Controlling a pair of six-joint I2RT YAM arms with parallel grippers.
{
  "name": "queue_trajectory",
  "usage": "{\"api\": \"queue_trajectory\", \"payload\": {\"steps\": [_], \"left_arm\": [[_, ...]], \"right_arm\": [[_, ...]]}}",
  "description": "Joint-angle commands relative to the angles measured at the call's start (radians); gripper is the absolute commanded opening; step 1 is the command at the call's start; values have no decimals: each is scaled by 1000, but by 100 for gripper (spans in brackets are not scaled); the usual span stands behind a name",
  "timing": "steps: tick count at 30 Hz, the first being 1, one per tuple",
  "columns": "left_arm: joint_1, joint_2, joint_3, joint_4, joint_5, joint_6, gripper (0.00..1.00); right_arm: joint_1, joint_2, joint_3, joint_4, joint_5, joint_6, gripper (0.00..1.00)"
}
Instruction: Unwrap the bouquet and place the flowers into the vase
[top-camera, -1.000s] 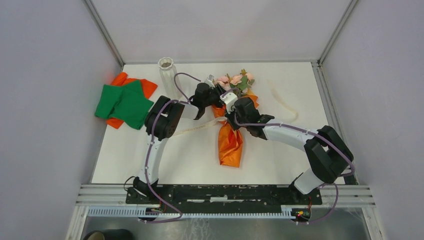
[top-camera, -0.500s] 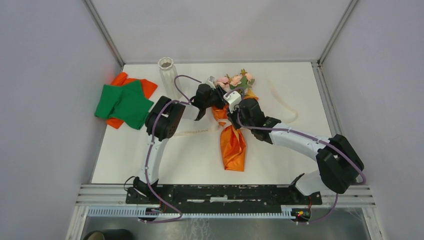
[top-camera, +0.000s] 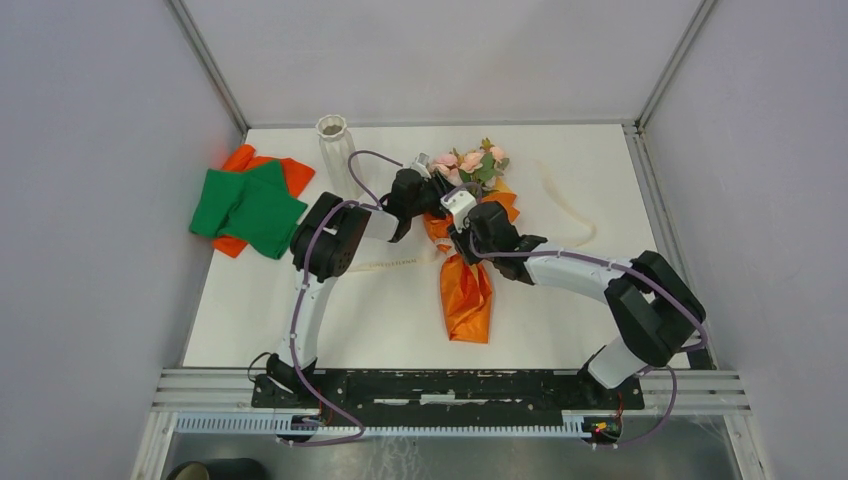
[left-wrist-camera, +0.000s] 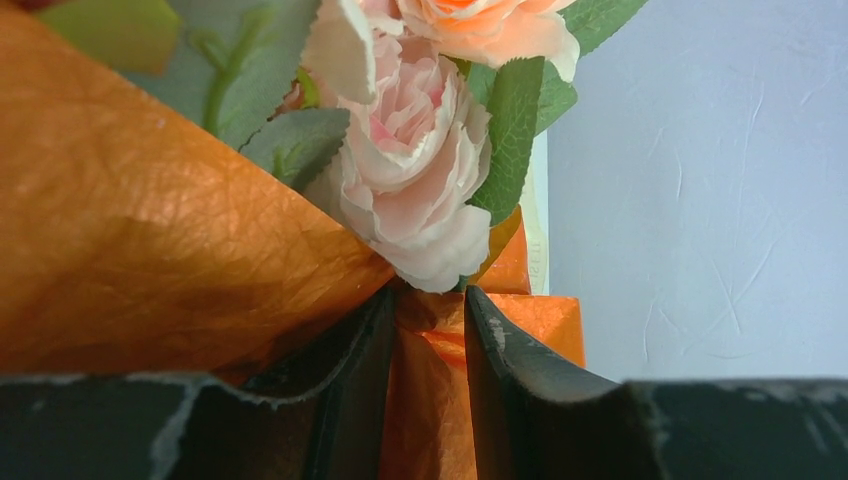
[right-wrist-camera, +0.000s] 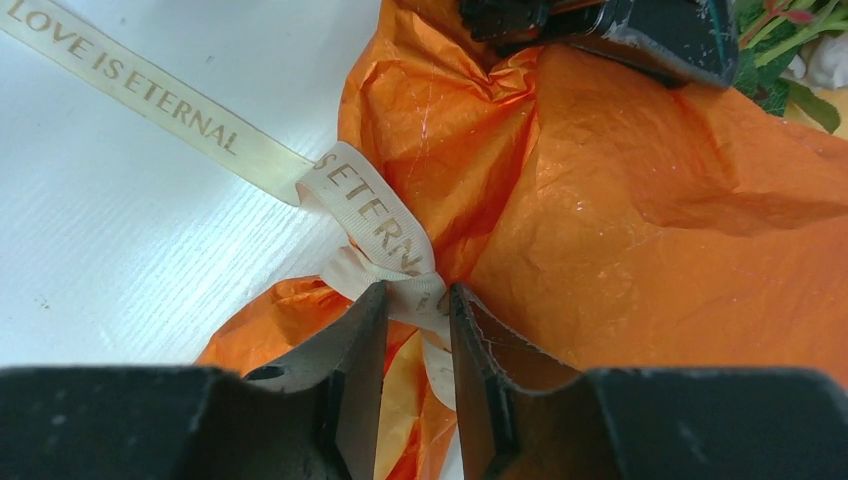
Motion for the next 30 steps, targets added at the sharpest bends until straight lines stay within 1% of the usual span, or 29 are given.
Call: {"api": "queue_trajectory", "payload": {"steps": [1, 5, 6, 7, 8, 10, 17, 20, 25, 30], "left_arm": [[-1, 16, -49, -123, -21, 24, 40], [-1, 17, -49, -120, -16, 21, 40], [-2, 16, -49, -119, -16, 21, 40], [-1, 15, -50, -119, -16, 22, 40], [1, 15, -50, -120, -16, 24, 40], [1, 17, -49, -120, -17, 24, 40], [1, 34, -35, -131, -14, 23, 40], [5, 49, -20, -136, -13, 21, 40], [17, 49, -9, -191, -44, 65, 40], [25, 57, -9, -187, -43, 63, 40]], "right_arm": [[3, 20, 3, 39, 15, -2, 34], [3, 40, 9, 39, 25, -2, 34], [3, 44, 11, 39, 25, -3, 33], [4, 47, 12, 39, 25, -2, 27], [4, 49, 14, 38, 26, -2, 16], [4, 45, 15, 37, 30, -3, 0], [4, -28, 26, 7, 18, -2, 0], [6, -93, 26, -6, 6, -3, 0], [7, -194, 19, -38, 14, -3, 0], [7, -261, 12, -52, 24, -4, 0]]}}
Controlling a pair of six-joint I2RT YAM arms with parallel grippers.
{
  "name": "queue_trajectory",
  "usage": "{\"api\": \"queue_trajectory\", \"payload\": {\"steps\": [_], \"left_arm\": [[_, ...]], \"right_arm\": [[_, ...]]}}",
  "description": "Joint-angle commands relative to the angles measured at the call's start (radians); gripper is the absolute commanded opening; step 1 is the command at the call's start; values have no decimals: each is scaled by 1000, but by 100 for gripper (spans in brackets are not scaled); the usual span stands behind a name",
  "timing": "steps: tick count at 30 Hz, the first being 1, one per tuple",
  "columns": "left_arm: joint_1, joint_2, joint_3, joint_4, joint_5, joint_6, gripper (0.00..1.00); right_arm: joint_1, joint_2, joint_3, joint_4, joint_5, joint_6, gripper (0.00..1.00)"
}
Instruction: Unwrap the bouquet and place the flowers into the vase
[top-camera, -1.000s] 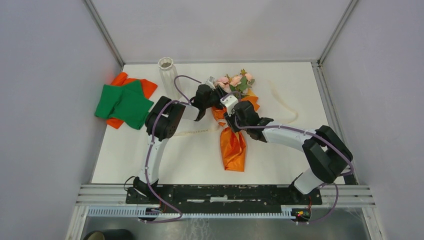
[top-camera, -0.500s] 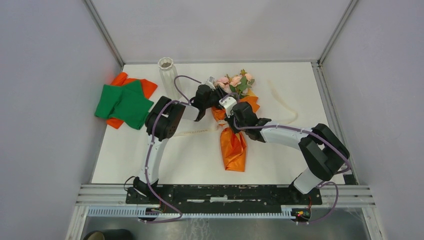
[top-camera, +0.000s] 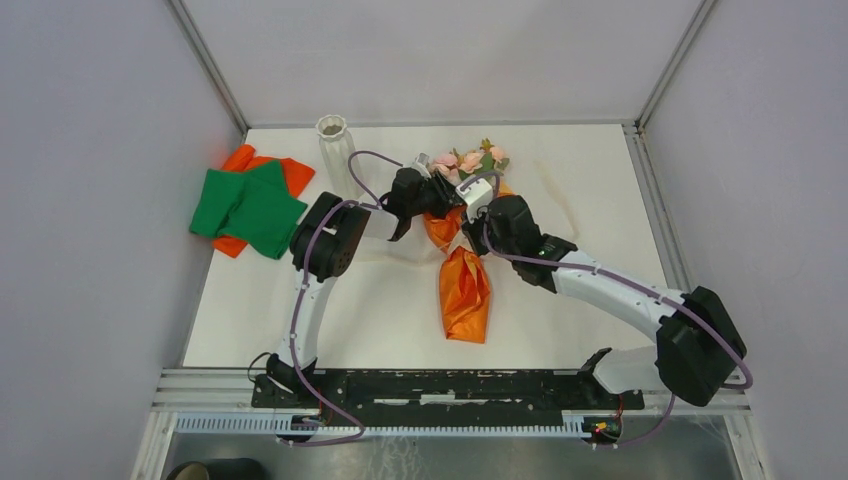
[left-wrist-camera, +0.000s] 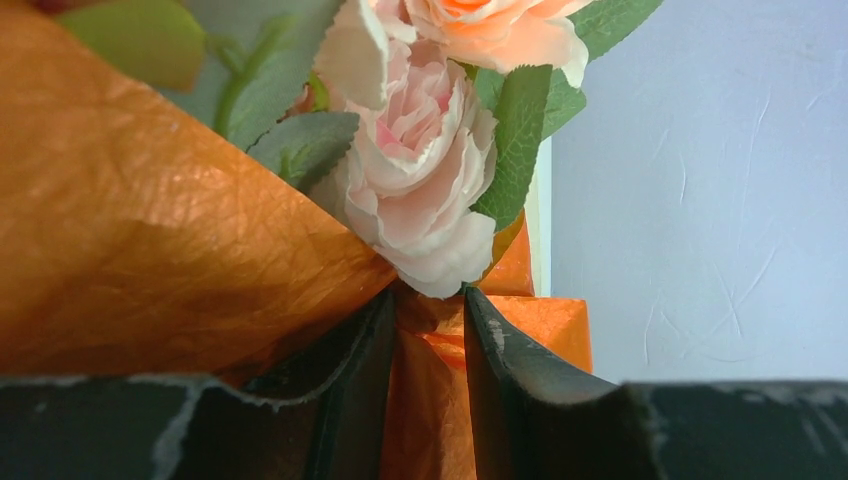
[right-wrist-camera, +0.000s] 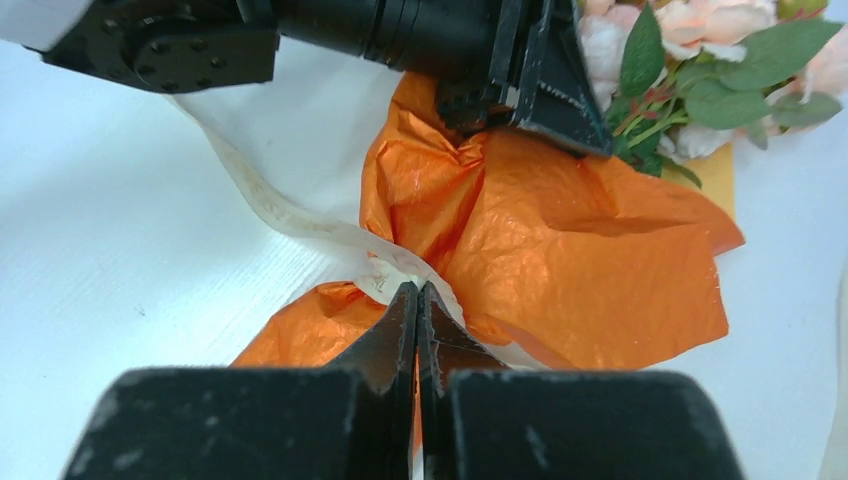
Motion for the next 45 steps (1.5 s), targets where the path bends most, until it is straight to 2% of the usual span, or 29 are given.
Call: {"api": "queue_trajectory", "payload": {"steps": [1, 5, 8, 11, 14, 20, 23, 28, 31, 33, 40, 43, 45], "left_arm": [[23, 60, -15, -163, -43, 62, 40], [25, 62, -15, -160, -41, 60, 40], [25, 63, -19, -157, -39, 60, 40], [25, 59, -29, -150, -35, 59, 40], [25, 48, -44, -148, -33, 60, 40], [25, 17, -74, -152, -36, 78, 40], [23, 18, -76, -153, -33, 83, 40], [24, 25, -78, -153, -30, 88, 40], [25, 26, -79, -158, -36, 97, 40], [23, 30, -79, -153, -33, 94, 40], [23, 6, -99, -145, -23, 103, 40], [23, 2, -102, -148, -22, 112, 40], [23, 7, -101, -146, -20, 110, 40]], "right_arm": [[6, -72, 14, 1, 26, -2, 0], [5, -128, 62, -43, 92, -37, 0], [3, -144, 176, -112, 173, -68, 0], [-21, -138, 347, -196, 233, -96, 0], [-70, -113, 538, -263, 215, -124, 0], [-135, -3, 1012, -447, 261, -208, 0], [-160, 3, 1131, -459, 288, -233, 0], [-167, -114, 1031, -305, 331, -296, 0], [-168, -131, 1006, -321, 341, -308, 0], [-168, -149, 922, -314, 352, -296, 0], [-197, -250, 334, -158, 421, -161, 0], [-215, -289, 95, -53, 341, -72, 0], [-214, -274, 2, -11, 226, -26, 0]]}}
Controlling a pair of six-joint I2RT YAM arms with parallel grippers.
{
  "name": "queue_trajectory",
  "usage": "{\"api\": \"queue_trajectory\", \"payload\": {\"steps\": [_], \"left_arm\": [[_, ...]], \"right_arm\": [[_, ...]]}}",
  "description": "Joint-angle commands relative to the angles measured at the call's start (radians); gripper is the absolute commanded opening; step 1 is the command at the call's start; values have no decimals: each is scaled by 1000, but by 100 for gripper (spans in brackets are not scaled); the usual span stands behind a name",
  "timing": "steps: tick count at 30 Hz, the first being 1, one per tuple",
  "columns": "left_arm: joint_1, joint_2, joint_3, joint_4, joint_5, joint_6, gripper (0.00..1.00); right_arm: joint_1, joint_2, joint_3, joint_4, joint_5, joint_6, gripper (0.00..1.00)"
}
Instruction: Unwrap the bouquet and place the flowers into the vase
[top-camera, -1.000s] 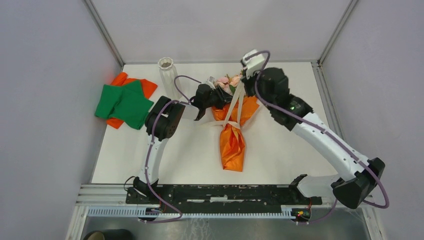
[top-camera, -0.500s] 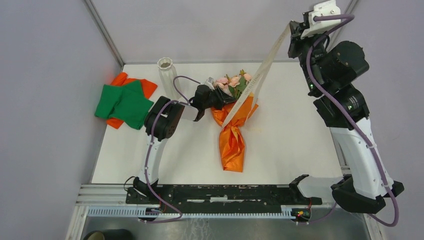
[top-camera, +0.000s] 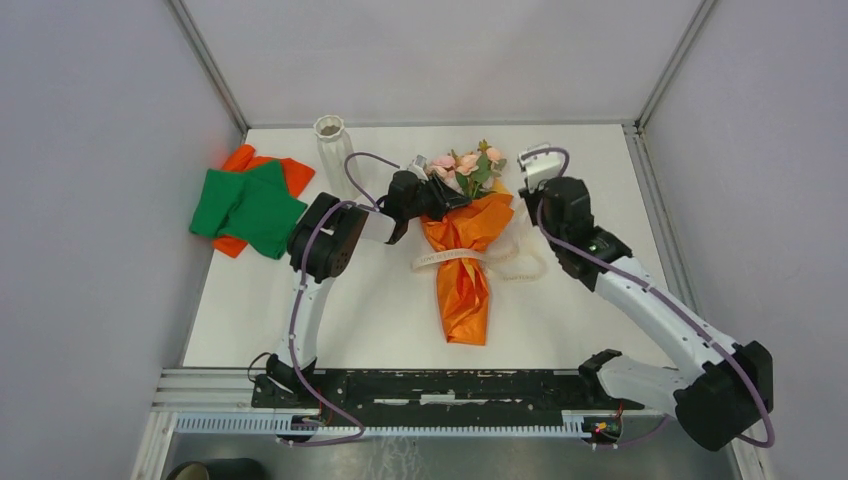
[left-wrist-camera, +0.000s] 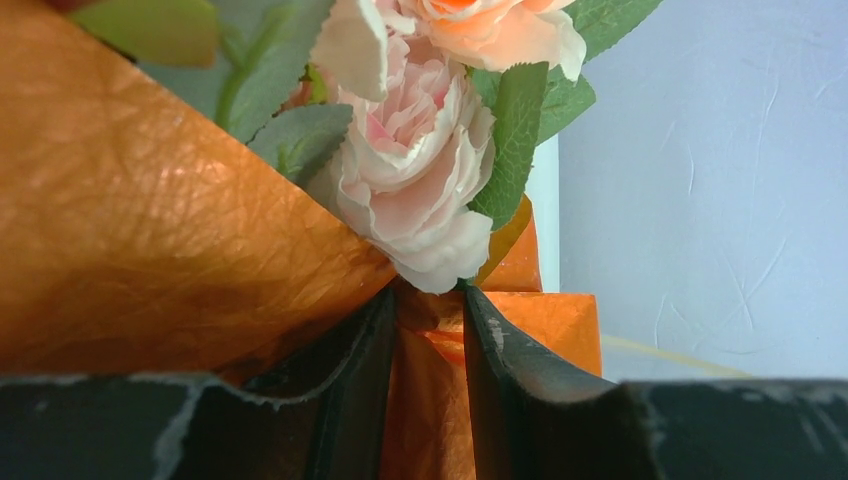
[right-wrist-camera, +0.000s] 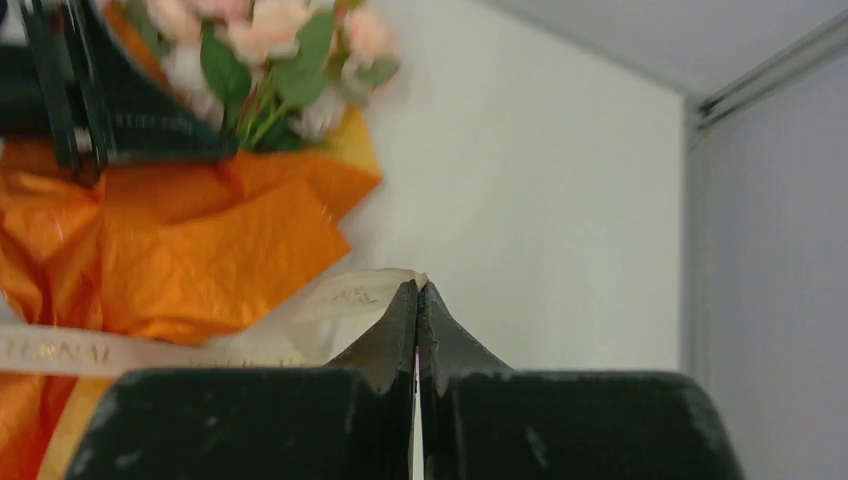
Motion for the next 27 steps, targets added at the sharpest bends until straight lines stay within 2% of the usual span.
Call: {"api": "queue_trajectory", "payload": {"steps": [1, 7, 13, 19, 20, 25, 27], "left_arm": [[15, 32, -48, -173, -21, 86, 40], [13, 56, -38, -167, -18, 80, 40], [14, 66, -35, -169, -21, 81, 39], [14, 72, -29, -171, -19, 79, 39], [13, 72, -29, -171, -20, 80, 39], [15, 61, -41, -173, -22, 86, 39], [13, 62, -40, -171, -20, 85, 39]], "right_arm": [[-5, 0, -175, 156, -171, 143, 0], [106, 147, -199, 168, -201, 145, 0], [198, 226, -221, 210, -232, 172, 0], [292, 326, -122, 159, -221, 122, 0], [300, 339, -107, 151, -211, 120, 2], [301, 392, -99, 167, -247, 116, 40], [302, 423, -89, 167, -262, 116, 47]]}}
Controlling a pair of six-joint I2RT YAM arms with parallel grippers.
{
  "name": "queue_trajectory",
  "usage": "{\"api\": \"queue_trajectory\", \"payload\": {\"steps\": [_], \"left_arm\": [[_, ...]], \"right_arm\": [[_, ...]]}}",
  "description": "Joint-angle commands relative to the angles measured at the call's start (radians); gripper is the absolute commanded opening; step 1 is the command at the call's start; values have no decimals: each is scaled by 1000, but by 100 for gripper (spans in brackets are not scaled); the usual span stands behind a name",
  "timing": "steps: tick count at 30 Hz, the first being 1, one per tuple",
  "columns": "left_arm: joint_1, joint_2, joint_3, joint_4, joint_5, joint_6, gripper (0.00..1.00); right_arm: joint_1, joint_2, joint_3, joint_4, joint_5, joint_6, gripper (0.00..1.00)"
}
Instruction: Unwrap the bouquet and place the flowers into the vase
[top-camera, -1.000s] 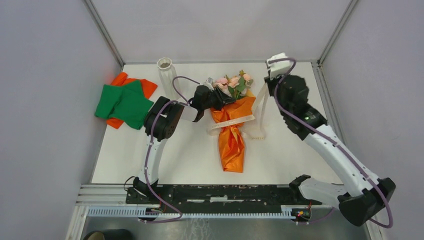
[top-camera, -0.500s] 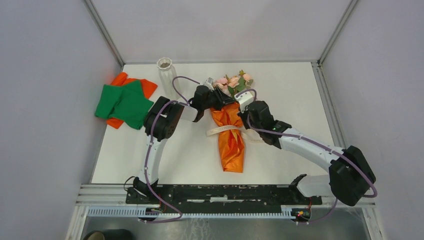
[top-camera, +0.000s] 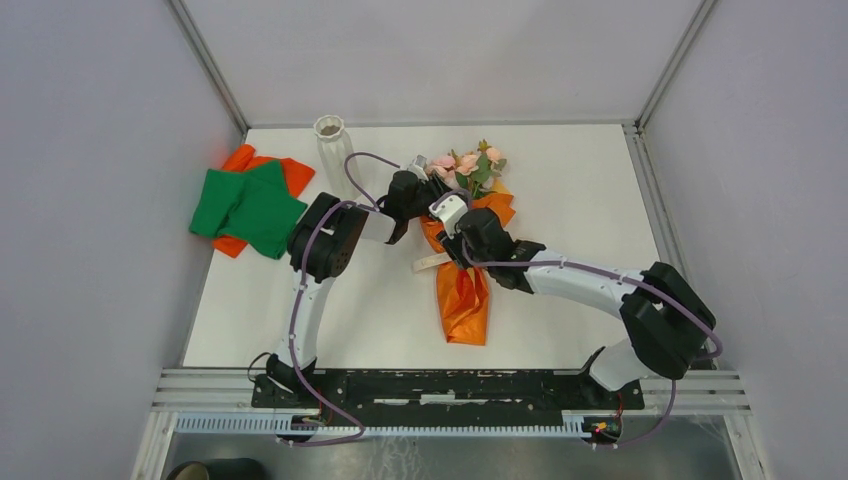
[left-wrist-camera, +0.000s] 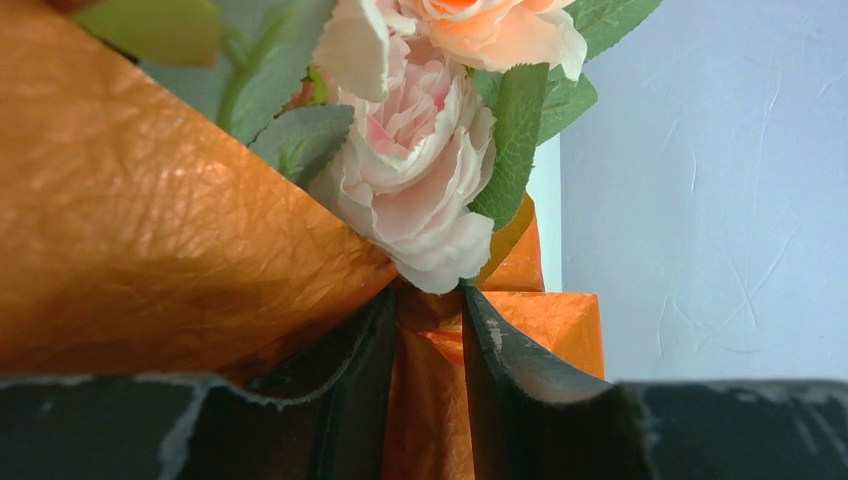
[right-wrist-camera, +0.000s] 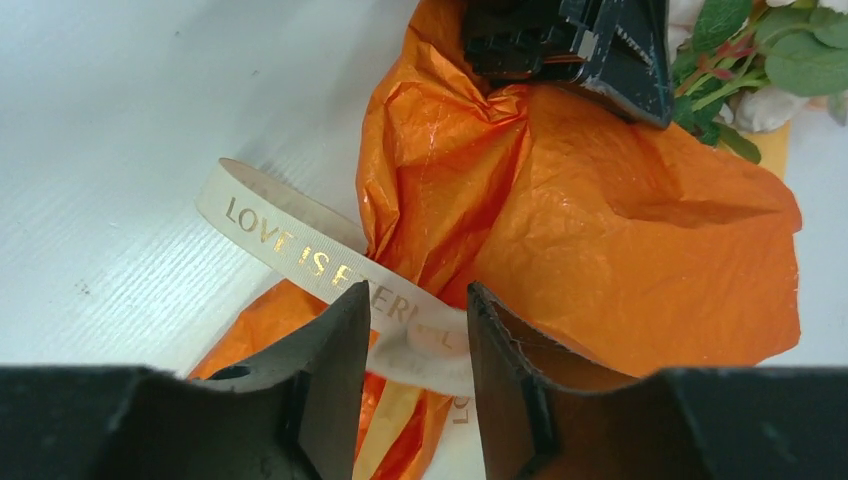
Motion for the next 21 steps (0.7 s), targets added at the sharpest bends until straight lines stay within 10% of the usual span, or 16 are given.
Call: {"api": "queue_trajectory", "payload": {"steps": [1, 13, 21], "left_arm": [[14, 61, -40, -170, -21, 74, 39], [13, 67, -43, -157, -16, 67, 39], [14, 68, -45, -157, -16, 68, 38]], "right_arm": [[-1, 56, 55, 23, -29, -8, 51], [12, 169, 89, 10, -39, -25, 67], [12, 146, 93, 2, 9, -19, 11]]}}
